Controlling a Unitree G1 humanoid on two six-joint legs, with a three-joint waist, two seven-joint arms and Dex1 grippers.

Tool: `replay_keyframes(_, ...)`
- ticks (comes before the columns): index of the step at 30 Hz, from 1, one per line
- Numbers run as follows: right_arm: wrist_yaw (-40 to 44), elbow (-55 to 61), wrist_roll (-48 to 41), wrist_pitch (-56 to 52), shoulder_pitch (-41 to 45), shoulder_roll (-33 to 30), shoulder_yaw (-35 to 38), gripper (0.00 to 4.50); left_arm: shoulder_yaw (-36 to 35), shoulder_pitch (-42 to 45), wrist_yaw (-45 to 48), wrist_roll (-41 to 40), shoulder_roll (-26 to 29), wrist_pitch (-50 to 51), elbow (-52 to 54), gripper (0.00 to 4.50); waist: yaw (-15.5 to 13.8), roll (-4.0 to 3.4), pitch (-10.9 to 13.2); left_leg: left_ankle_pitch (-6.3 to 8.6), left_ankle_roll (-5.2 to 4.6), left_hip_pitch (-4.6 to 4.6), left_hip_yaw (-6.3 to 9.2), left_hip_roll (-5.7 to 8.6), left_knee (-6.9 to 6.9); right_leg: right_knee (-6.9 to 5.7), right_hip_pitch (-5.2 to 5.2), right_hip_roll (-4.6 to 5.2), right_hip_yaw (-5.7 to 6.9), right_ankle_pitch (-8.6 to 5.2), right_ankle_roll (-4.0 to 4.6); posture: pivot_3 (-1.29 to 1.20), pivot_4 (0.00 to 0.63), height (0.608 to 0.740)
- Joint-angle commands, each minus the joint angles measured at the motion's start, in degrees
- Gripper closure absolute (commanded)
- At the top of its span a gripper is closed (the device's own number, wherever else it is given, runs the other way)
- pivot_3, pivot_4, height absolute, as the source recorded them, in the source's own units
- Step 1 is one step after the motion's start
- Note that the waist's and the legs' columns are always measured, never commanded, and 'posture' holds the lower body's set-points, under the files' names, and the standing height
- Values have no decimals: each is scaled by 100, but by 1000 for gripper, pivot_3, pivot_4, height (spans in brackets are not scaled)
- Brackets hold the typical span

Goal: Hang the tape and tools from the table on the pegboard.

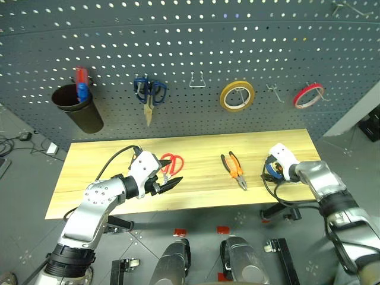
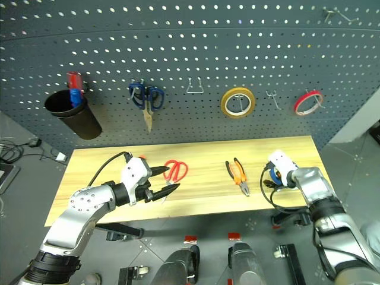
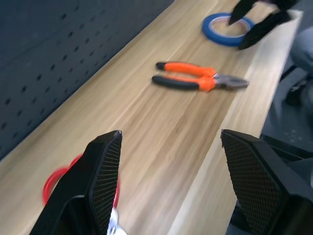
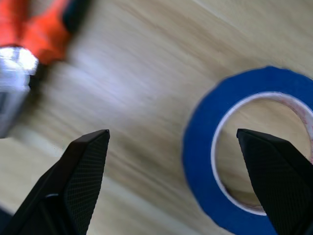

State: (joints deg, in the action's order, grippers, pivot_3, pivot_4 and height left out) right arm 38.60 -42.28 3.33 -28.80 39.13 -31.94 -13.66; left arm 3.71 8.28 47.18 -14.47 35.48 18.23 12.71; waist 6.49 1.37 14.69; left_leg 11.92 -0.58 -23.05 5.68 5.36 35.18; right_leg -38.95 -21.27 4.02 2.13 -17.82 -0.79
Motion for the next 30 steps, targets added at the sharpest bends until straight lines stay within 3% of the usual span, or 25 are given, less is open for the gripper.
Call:
replay_keyframes(1, -131, -1208, 259, 480, 522, 113, -1, 57, 105, 3, 117, 51, 30, -162, 180, 1103, 6, 1, 36, 1, -1, 0, -3, 0, 0, 1, 0, 0, -2, 0, 0, -244, 298, 740)
replay_keyframes(2, -131, -1482, 295, 526, 651, 157, 13, 57, 114, 5, 122, 40, 20, -149, 199, 1103, 7, 2, 52, 2, -3, -1, -7, 0, 0, 2, -2, 0, -5, 0, 0, -244, 298, 740)
replay_keyframes(6, 219, -2295, 505, 610, 1024, 275, -100, 916, 130, 21, 116, 12, -23, -111, 263, 1103, 9, 3, 64, 2, -3, -3, -11, -1, 1, 1, -4, 0, -6, 0, -1, -228, 284, 740)
replay_keyframes(10, 340, -2622, 672, 793, 1155, 349, -161, 2380, 118, 28, 111, 24, -36, -142, 233, 1103, 4, 3, 63, 2, -2, 1, -9, -2, 6, -3, -1, -1, -5, 4, -9, -221, 265, 740)
replay_keyframes(14, -103, -2607, 852, 1255, 1103, 414, -191, 3762, 34, 27, 31, -62, -137, -139, 244, 1103, 2, 1, 61, 2, -2, 1, -8, -1, 28, -3, 5, -2, -6, 12, -23, -221, 244, 740)
replay_keyframes(20, -281, -1417, 833, 1748, 675, 92, 26, 3833, -62, 80, -72, -151, -287, -206, 276, 1103, -2, -6, 58, 2, 0, -12, -6, 1, 63, -11, 0, -4, -11, 27, -48, -236, 214, 740)
replay_keyframes(26, -1072, 3796, 959, 1561, -1784, -404, 983, 3834, -175, 419, -307, -237, -598, -342, 306, 1103, -60, -32, 43, -10, 21, -97, 1, 2, 87, -14, -70, -5, -3, 34, -61, -260, 207, 740)
replay_keyframes(30, -1564, 5425, 1257, 1436, -2538, -228, 1178, 3834, -180, 763, -462, -208, -818, -359, 205, 1103, -5, -33, 41, -11, 22, -112, -7, 1, 92, -20, -84, -6, -6, 42, -76, -272, 206, 740)
